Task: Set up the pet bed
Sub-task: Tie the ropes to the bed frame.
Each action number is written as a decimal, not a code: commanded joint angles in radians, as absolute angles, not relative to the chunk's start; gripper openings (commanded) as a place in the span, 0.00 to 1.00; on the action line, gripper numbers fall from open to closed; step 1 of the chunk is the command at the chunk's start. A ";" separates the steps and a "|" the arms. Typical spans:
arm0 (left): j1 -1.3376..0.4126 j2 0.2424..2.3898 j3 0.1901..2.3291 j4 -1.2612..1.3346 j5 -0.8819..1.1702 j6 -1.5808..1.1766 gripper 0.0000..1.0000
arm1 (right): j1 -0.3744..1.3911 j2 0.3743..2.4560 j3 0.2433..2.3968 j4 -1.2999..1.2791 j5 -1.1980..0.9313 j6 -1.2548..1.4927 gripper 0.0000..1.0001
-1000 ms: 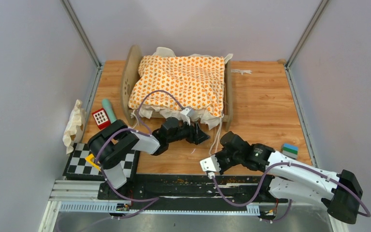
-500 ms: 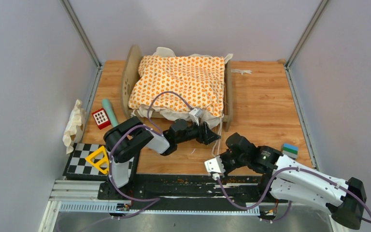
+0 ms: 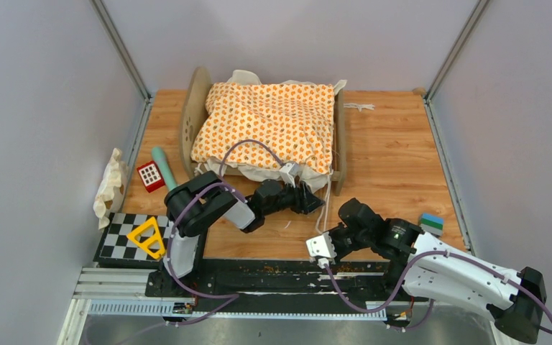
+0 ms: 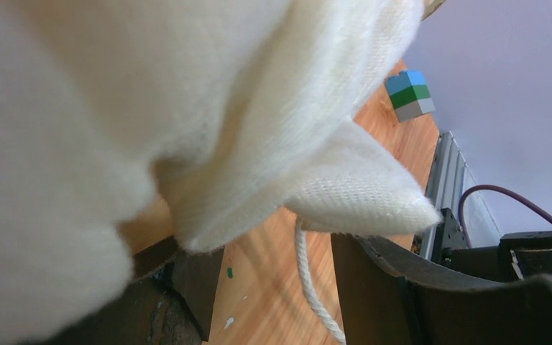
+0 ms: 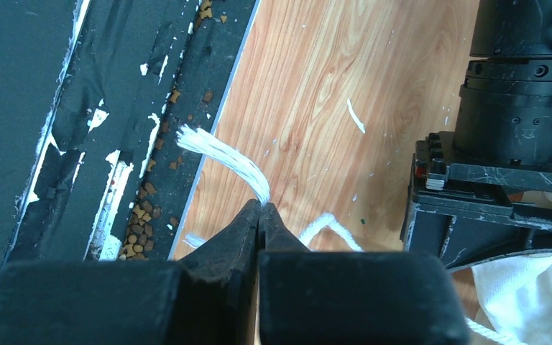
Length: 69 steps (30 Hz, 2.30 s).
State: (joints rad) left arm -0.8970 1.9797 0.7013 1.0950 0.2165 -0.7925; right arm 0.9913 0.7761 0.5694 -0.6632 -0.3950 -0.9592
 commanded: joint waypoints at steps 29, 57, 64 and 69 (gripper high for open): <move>-0.953 2.040 0.735 1.207 0.211 -0.828 0.65 | 0.986 0.759 0.561 -0.652 -0.427 -0.933 0.00; -0.962 1.999 0.716 1.230 0.273 -0.790 0.00 | 0.986 0.665 0.569 -0.561 -0.426 -0.821 0.00; -0.962 1.906 0.697 1.155 0.253 -0.755 0.00 | 0.986 0.646 0.567 -0.545 -0.289 -0.705 0.00; -0.962 1.873 0.692 1.116 0.241 -0.740 0.00 | 0.986 0.679 0.577 -0.540 -0.209 -0.619 0.00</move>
State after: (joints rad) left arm -0.9554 1.9240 0.7025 1.1385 0.2592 -0.7792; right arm 0.9897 0.6609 0.5617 -0.5835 -0.2955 -0.7246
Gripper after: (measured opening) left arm 0.009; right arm 0.009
